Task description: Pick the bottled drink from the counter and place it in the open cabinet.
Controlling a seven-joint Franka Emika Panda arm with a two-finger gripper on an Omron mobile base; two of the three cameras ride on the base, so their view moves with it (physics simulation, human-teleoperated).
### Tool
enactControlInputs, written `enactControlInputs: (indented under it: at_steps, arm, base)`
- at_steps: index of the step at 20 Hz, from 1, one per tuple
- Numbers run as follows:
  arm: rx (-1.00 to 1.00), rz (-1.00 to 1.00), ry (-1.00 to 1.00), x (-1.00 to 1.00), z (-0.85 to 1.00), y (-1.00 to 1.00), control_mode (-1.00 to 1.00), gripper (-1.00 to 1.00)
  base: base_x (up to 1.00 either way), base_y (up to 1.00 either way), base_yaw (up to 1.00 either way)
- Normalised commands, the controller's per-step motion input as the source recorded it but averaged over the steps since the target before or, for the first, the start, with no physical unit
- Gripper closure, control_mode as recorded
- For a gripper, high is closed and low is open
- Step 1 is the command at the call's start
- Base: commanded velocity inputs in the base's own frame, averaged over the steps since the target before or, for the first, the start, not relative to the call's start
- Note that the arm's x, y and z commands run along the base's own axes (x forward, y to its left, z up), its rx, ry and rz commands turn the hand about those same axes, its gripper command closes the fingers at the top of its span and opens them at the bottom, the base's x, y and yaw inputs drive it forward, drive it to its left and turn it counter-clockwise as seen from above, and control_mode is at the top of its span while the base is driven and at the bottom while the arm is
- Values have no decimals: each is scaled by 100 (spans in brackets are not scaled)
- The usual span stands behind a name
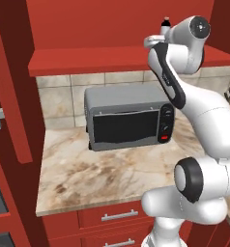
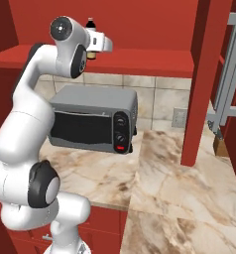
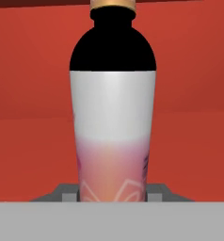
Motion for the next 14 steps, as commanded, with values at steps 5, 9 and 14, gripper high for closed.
enactControlInputs:
  at_steps: [5,9,14]
  arm:
    - [0,0,0,0,-25,0,-100,100]
    - [0,0,0,0,-14,0,-100,100]
    - [0,0,0,0,-6,0,-100,100]
  base:
    - [0,0,0]
    - [0,0,0]
    - [0,0,0]
